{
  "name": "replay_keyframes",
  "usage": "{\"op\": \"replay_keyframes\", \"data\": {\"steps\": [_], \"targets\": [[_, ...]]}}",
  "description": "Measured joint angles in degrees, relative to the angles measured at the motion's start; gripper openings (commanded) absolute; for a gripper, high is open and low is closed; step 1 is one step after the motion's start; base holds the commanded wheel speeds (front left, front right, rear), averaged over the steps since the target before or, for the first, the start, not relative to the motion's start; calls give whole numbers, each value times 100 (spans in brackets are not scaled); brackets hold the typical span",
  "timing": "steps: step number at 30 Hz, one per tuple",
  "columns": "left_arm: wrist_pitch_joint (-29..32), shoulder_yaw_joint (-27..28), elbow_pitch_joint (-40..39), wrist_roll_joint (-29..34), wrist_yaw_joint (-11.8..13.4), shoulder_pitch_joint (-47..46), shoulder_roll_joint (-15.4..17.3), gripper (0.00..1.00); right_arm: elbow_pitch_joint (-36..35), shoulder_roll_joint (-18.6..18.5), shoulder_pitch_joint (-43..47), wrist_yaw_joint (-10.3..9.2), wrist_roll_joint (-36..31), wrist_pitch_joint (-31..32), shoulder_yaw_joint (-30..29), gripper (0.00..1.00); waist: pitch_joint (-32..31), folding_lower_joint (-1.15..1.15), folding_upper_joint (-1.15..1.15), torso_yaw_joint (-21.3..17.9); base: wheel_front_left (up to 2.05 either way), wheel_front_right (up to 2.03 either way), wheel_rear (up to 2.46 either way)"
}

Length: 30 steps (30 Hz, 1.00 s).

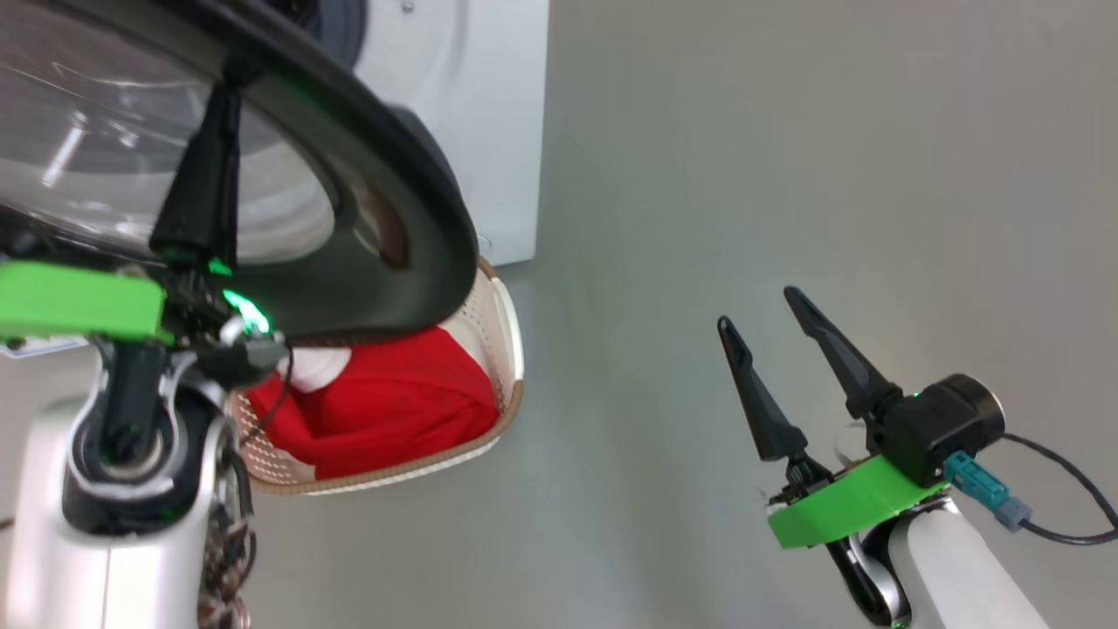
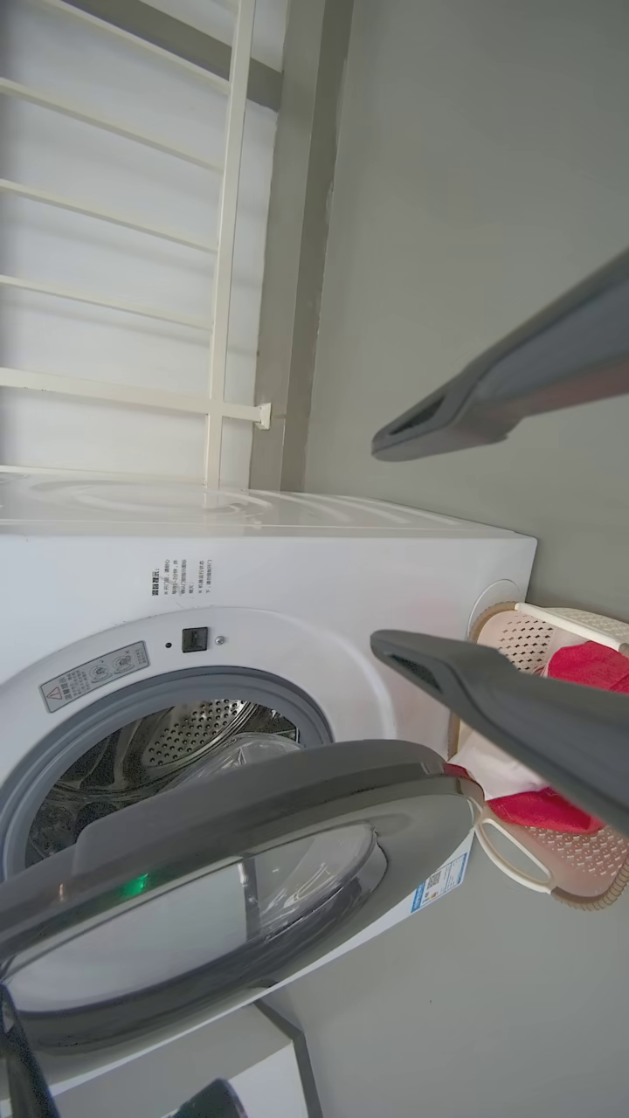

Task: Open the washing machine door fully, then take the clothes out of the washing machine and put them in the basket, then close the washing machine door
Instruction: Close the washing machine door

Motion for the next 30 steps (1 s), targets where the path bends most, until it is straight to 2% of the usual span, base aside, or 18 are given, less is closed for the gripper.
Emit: {"op": "replay_keyframes", "data": {"steps": [12,15,25,26,27,28,29,30], "targets": [[-93,43,724,213,-170,-811,175,0,-48,10,-260,0,220,0,34,100,361,0,0,-332,0,0,0],[-143,82,918,241,-311,-978,180,0,-48,12,-261,0,221,0,48,100,411,0,0,-406,0,0,0],[-151,62,1202,337,-584,-1104,193,0,-29,11,-260,0,221,0,55,100,359,0,0,-368,0,0,0],[-151,62,1215,337,-611,-1103,193,7,-25,11,-260,0,221,0,55,100,339,0,0,-353,0,0,0],[-151,59,1217,347,-617,-1095,197,21,-21,11,-260,0,220,0,56,100,315,0,0,-339,0,0,0],[-152,58,1215,376,-662,-1072,201,43,-14,9,-260,0,220,0,56,100,287,0,0,-327,0,0,0],[-187,59,1214,402,-694,-1031,207,100,-3,8,-260,0,220,0,56,100,256,0,0,-314,0,0,0],[-201,58,1213,438,-702,-970,213,100,7,5,-259,0,220,0,55,100,222,0,0,-302,0,0,0]]}}
